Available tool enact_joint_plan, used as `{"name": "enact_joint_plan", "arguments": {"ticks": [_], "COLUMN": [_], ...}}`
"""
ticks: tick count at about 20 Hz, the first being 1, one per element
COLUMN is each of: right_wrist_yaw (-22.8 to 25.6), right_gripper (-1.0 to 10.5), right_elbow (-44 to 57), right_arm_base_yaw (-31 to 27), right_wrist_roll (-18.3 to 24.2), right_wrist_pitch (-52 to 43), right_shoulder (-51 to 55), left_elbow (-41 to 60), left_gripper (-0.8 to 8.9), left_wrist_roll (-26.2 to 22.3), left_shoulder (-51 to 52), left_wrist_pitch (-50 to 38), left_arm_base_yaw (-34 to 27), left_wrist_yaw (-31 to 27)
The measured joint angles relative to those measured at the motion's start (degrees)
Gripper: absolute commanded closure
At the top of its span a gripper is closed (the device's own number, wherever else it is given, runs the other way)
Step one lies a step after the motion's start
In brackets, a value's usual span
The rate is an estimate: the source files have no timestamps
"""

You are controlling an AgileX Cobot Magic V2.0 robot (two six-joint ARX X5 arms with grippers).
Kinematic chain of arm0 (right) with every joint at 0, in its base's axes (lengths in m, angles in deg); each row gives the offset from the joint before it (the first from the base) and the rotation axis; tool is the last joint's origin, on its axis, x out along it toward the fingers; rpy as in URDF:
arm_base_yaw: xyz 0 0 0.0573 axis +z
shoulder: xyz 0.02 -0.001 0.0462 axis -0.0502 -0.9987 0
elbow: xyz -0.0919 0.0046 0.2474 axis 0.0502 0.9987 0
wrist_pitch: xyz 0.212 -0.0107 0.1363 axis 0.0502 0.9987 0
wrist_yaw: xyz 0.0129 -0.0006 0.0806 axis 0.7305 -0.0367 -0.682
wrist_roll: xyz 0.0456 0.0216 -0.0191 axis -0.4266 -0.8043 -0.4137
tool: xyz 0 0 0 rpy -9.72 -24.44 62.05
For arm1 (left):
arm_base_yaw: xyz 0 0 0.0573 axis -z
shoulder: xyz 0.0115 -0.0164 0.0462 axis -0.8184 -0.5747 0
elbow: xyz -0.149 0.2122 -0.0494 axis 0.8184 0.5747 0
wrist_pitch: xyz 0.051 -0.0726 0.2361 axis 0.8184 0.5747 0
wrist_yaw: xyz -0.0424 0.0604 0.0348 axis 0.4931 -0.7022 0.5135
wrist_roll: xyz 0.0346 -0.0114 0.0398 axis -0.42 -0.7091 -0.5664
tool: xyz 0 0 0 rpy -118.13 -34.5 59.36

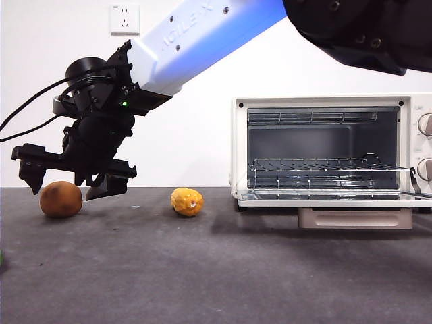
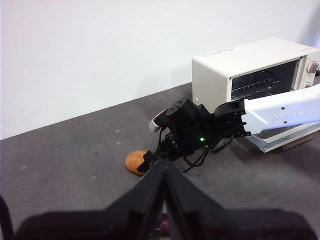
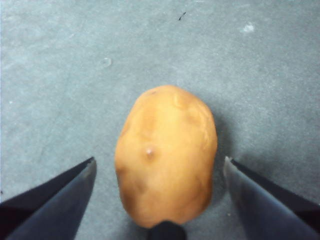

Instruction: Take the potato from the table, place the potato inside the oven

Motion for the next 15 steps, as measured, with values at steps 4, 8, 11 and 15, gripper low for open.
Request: {"name": "enact_joint_plan", "arguments": {"ticks": [4, 8, 11, 15], "right_wrist_yaw": [0.02, 0.00, 0.00, 0.00], "right_gripper": [6.7, 7.0, 7.6, 7.9], "right_elbow": [0.00, 0.00, 0.00, 0.00], "right_arm_base_yaw": [0.00, 0.00, 0.00, 0.02], "right_wrist_roll": [-0.42, -0.66, -0.77, -1.07], "right_wrist_pitch": [0.55, 0.55, 0.57, 1.03], "right_shoulder": [-0.07, -0.07, -0.07, -0.07], "left_elbow": [0.00, 0.00, 0.00, 0.00], "left_gripper": [8.22, 8.22, 8.22, 8.22], "left_wrist_roll": [0.00, -0.02, -0.02, -0.09], "left_shoulder": [0.00, 0.00, 0.00, 0.00], "left_wrist_pitch": [0.00, -0.02, -0.02, -0.02], "left_arm_base_yaw": [0.00, 0.00, 0.00, 0.00], "left_wrist_yaw": [0.00, 0.00, 0.00, 0.00]}}
